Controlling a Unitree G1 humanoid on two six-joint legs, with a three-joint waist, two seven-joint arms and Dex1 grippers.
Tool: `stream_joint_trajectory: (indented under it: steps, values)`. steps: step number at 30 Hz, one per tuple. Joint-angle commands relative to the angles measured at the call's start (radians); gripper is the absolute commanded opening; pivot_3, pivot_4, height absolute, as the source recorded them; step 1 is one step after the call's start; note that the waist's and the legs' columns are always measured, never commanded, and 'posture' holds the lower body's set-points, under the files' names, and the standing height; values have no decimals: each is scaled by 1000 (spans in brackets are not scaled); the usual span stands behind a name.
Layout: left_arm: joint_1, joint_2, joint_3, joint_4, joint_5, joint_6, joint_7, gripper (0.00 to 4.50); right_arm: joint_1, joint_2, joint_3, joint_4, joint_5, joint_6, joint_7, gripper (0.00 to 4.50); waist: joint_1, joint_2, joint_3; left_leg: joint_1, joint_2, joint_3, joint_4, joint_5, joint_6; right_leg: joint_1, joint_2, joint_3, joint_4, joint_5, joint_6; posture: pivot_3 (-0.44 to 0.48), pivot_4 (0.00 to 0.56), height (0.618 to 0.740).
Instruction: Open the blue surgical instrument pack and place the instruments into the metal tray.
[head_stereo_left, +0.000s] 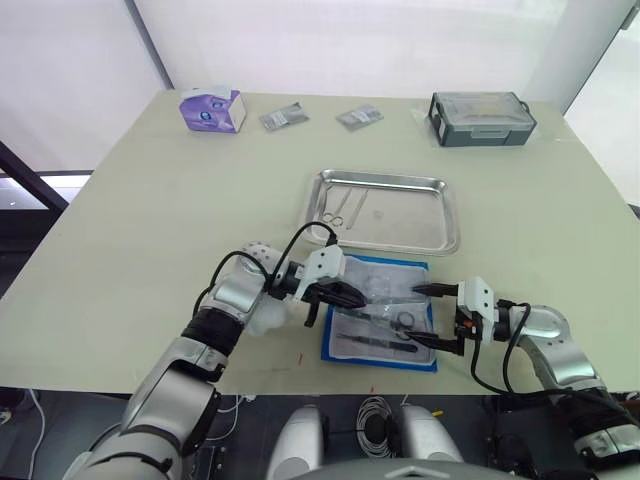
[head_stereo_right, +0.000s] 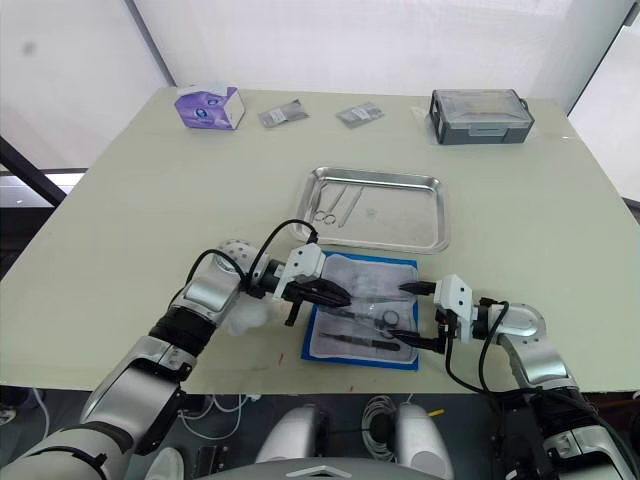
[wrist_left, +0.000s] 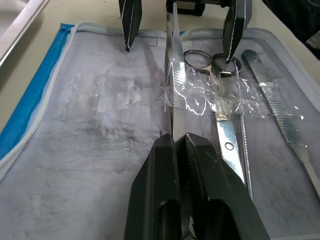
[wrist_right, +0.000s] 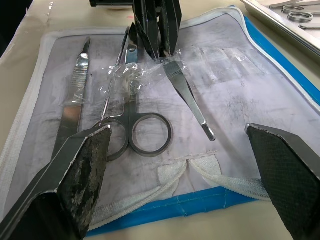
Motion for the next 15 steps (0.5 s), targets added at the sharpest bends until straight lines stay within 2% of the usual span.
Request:
stream_joint_trajectory:
  steps: [1,15]
  values:
    - [0,16,-2,-36,0,23,-27,57,66,-15,72,92,-90,71,-3,4500,0,0,0,0,0,0,0,0,0,0,0,0,0,0,0,0,150,740]
    - [13,25,2,-66,-3,56,-23,57,64,-15,74,94,-89,72,2,4500,0,0,0,0,0,0,0,0,0,0,0,0,0,0,0,0,150,740]
